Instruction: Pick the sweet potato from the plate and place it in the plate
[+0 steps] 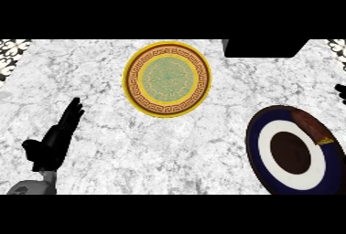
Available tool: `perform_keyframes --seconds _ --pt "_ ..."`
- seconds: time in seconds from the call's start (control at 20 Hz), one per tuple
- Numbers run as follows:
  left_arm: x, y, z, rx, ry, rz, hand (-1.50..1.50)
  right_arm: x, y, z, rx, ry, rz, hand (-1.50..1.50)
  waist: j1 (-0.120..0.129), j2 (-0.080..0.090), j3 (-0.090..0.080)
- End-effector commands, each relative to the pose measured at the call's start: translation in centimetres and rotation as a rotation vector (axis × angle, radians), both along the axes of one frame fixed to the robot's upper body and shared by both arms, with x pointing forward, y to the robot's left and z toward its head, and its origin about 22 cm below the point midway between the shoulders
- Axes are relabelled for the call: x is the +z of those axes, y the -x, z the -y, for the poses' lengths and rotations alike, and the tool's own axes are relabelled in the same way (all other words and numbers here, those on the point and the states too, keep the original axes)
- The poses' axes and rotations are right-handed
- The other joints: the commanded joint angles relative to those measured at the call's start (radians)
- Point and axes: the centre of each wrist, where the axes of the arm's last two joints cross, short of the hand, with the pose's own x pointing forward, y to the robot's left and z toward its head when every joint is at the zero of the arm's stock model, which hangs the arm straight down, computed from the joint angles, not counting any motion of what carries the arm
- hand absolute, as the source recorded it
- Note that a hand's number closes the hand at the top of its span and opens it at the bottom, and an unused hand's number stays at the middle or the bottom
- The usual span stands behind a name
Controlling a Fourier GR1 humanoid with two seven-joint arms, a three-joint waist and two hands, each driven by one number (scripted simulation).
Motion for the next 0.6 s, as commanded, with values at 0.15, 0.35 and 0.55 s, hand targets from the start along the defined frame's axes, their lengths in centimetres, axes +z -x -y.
perform_keyframes --seconds 0.15,0.35,0.55 --pt "0.0 -0.1 -0.1 -0.001 0.001 -0.006 0.00 -1.4 -2.3 -0.3 0.016 0.075 -0.095 -1.50 0.002 0.000 0.001" --pt "0.4 -1.3 1.8 -0.015 0.009 0.004 0.00 -1.7 -3.2 -0.9 0.053 0.181 -0.166 -1.50 0.007 0.002 0.001" --pt "0.3 -0.8 0.3 -0.008 0.004 -0.003 0.00 -3.6 -3.7 -1.5 0.074 0.153 -0.183 -1.50 0.001 0.000 0.001"
